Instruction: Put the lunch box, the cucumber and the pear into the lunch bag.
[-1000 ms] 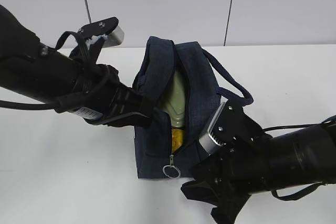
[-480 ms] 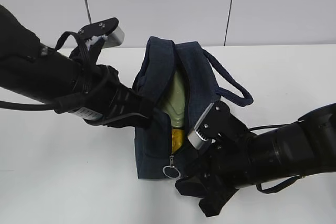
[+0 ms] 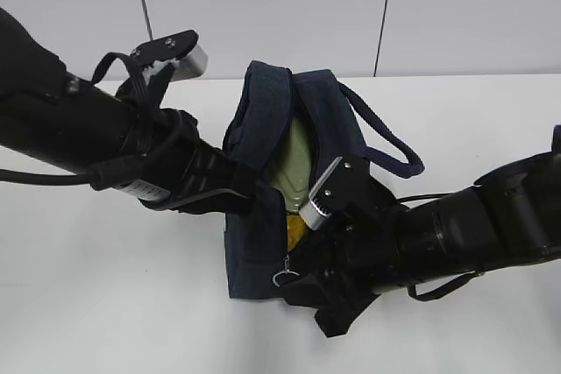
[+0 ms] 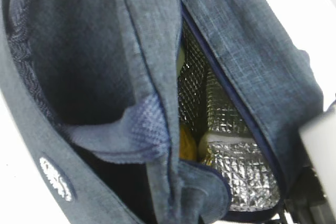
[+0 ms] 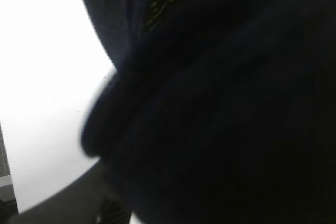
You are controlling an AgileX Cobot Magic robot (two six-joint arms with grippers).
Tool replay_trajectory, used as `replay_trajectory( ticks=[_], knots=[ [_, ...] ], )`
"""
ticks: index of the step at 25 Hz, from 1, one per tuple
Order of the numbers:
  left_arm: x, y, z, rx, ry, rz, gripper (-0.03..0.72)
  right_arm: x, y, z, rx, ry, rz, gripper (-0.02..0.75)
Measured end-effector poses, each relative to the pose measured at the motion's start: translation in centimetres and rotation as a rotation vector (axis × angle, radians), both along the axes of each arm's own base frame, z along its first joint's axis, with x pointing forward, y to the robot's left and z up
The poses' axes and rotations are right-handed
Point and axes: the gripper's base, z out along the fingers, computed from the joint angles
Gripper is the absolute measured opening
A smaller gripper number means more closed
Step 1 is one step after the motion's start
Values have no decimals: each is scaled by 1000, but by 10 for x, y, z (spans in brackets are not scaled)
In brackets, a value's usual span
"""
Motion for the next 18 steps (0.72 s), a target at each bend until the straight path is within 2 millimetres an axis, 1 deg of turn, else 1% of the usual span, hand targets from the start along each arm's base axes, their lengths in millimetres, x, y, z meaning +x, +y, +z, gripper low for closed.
replay_trajectory(
  ticks=[7, 10, 13, 18],
  knots=[
    [0, 0, 0, 0, 1, -1, 14, 2, 1, -5, -4, 12, 1, 273],
    [0, 0, 0, 0, 1, -1, 13, 1, 2, -4, 4, 13, 8, 210],
    [0, 0, 0, 0, 1, -1, 13, 1, 3, -3, 15, 14, 15, 167],
    [0, 0, 0, 0, 1, -1, 13, 1, 3, -3, 15, 14, 18, 148]
  ],
)
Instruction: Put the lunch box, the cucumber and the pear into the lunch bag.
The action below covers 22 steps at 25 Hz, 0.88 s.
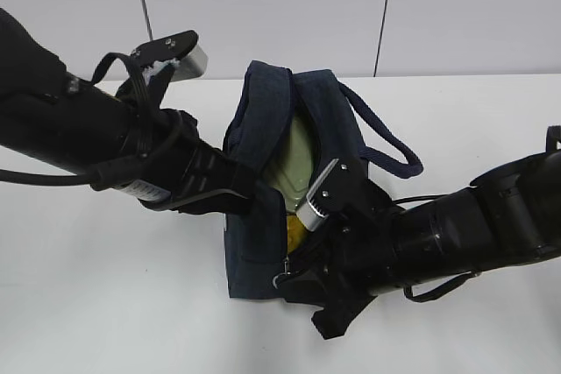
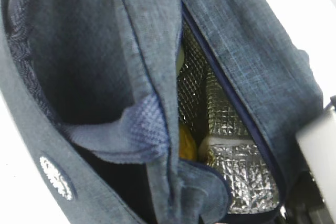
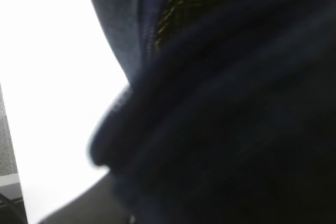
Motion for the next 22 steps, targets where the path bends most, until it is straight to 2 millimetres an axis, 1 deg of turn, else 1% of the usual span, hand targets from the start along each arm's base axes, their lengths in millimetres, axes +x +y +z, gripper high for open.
replay_trajectory(
  ticks=[2, 3, 5, 6, 12, 19, 22],
  knots=[
    [0, 0, 0, 0, 0, 0, 13, -1, 0, 0, -3, -3, 15, 135],
    [0, 0, 0, 0, 0, 0, 13, -2, 0, 0, -6, -6, 34, 109],
    [0, 0, 0, 0, 0, 0, 13, -4, 0, -1, -18, -4, 63, 19],
    [0, 0, 0, 0, 0, 0, 13, -5, 0, -1, -22, 1, 70, 3],
    [0, 0, 0, 0, 0, 0, 13, -6, 1, -1, -13, 24, 75, 0],
    [0, 0, 0, 1, 1, -2, 13, -12, 6, 4, 80, 105, 93, 0],
    [0, 0, 0, 2, 2, -4, 13, -13, 7, 5, 103, 148, 72, 0]
  ],
)
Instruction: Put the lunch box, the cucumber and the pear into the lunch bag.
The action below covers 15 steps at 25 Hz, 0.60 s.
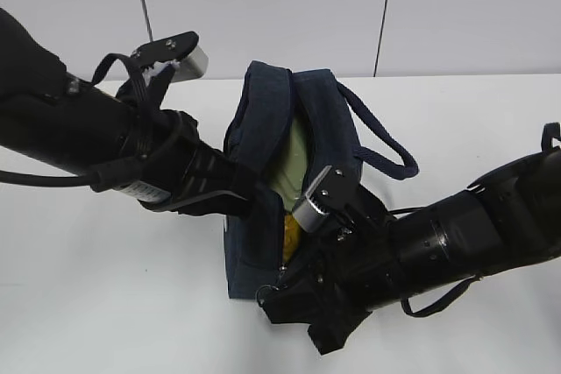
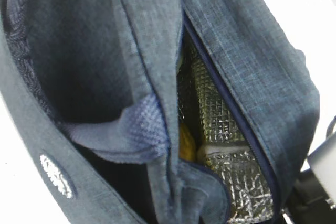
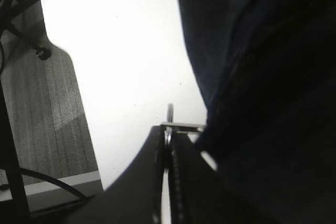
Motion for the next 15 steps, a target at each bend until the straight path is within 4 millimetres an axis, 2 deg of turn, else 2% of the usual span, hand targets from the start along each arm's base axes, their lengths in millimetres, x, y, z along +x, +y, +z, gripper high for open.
replay_trajectory(
  ticks=[5, 15],
  knots=[
    [0, 0, 0, 2, -1, -1, 13, -1, 0, 8, 12, 28, -21, 0],
    [0, 1, 0, 8, -7, -4, 13, -8, -4, 52, 64, -94, -21, 0]
  ],
)
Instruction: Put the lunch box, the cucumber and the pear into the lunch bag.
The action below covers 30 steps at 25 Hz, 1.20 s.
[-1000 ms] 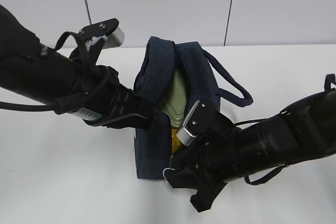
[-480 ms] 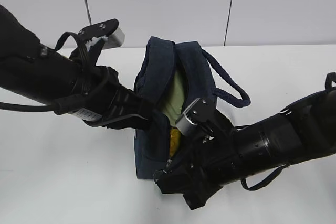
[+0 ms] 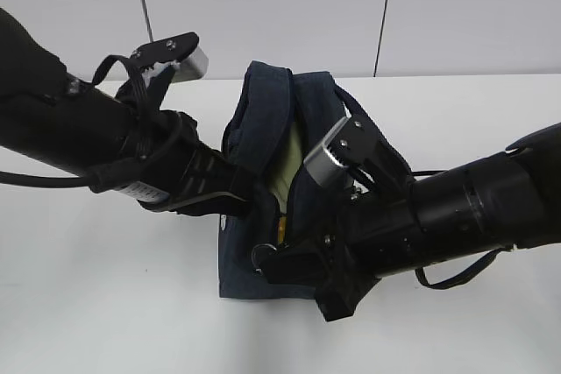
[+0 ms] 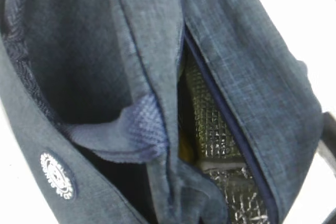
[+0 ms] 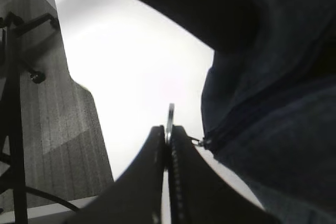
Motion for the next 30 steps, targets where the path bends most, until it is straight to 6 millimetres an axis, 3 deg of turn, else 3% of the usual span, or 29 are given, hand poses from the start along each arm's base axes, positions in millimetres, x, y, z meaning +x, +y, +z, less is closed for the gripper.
replay_trajectory(
  ticks=[15, 30],
  knots=[
    [0, 0, 0, 1, -1, 0, 13, -5, -8, 37, 27, -129, -70, 0],
    [2, 0, 2, 9, -27, -1, 13, 20, -4, 69, 21, -267, -156, 0]
  ],
)
